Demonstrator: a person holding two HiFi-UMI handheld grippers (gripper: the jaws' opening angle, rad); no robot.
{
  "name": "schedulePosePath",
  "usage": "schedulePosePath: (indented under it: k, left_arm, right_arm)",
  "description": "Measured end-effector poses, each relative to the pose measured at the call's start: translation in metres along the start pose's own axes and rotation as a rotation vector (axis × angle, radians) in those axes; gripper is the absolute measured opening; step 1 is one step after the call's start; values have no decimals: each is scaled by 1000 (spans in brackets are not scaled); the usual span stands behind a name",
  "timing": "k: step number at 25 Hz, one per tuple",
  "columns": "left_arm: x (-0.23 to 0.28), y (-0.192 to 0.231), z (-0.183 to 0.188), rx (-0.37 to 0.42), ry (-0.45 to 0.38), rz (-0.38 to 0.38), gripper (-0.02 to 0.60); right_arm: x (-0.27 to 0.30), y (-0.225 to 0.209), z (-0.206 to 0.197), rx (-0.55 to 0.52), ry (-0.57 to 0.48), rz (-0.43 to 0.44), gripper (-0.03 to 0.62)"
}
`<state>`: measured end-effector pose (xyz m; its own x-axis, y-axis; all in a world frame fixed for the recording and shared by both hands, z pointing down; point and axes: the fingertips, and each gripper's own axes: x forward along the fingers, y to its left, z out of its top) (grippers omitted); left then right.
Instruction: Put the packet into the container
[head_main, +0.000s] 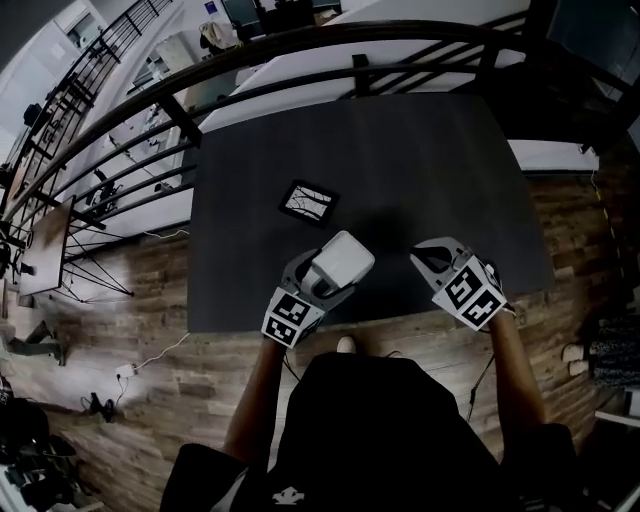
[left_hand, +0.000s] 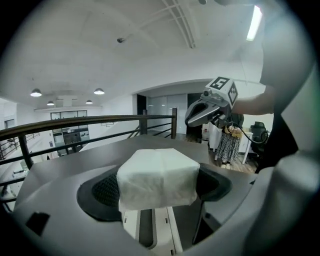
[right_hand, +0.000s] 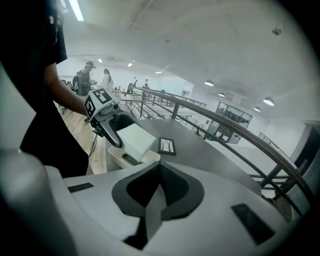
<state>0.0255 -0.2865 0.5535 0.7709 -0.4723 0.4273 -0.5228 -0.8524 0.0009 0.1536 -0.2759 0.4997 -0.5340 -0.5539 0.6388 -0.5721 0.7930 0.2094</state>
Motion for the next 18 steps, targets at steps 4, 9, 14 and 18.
schedulePosePath:
  k: [4, 9, 14, 18]
  left_arm:
    - [-2, 12, -22, -29, 35, 26, 445]
    - [6, 19, -46, -26, 92, 17, 445]
    - [12, 25, -68, -30, 154, 15, 445]
    - [15, 24, -72, -50, 155, 2, 445]
  right_arm:
    - [13, 6, 11, -17, -5, 31, 3]
    - [24, 14, 18, -39, -9, 58, 3]
    - [28, 17, 21, -41, -6, 66, 3]
    - [29, 15, 21, -41, -2, 65, 3]
